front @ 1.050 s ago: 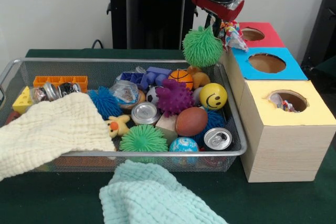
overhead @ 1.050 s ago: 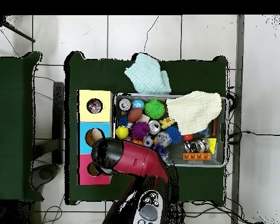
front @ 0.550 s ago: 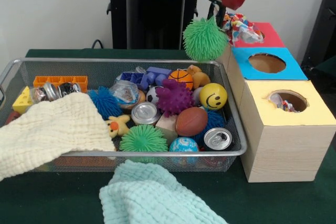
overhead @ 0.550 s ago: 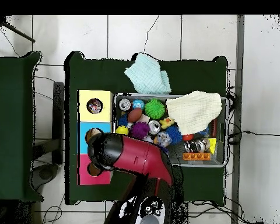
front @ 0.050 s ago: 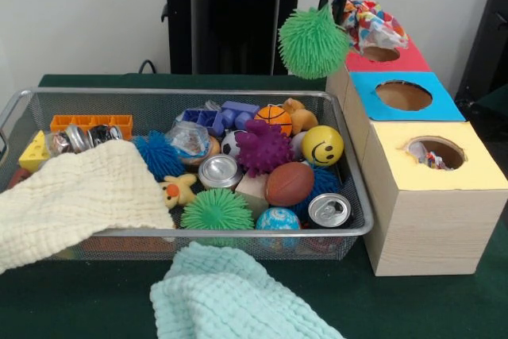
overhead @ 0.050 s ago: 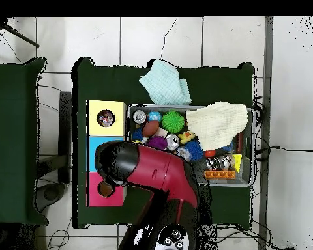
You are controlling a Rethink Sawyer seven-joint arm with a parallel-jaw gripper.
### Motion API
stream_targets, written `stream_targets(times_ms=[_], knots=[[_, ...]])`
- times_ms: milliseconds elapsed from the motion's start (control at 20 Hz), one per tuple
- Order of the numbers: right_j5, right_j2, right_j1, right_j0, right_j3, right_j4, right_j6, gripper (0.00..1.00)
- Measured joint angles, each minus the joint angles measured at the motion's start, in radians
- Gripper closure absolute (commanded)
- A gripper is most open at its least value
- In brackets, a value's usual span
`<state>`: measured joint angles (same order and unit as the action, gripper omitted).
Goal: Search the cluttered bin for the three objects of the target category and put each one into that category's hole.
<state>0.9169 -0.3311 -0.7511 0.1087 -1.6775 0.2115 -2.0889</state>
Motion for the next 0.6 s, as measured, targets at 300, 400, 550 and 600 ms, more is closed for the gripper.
stream_targets(times_ms=[300,400,550,600], knots=[[0.014,0.000,0.003,0.002,0.037,-0.001,0.000,1.00],[0.014,0.000,0.013,0.004,0.056,-0.002,0.000,1.00],[0.014,0.000,0.031,0.005,0.070,-0.003,0.000,1.00],[0.014,0.000,0.041,0.005,0.077,-0.004,0.000,1.00]])
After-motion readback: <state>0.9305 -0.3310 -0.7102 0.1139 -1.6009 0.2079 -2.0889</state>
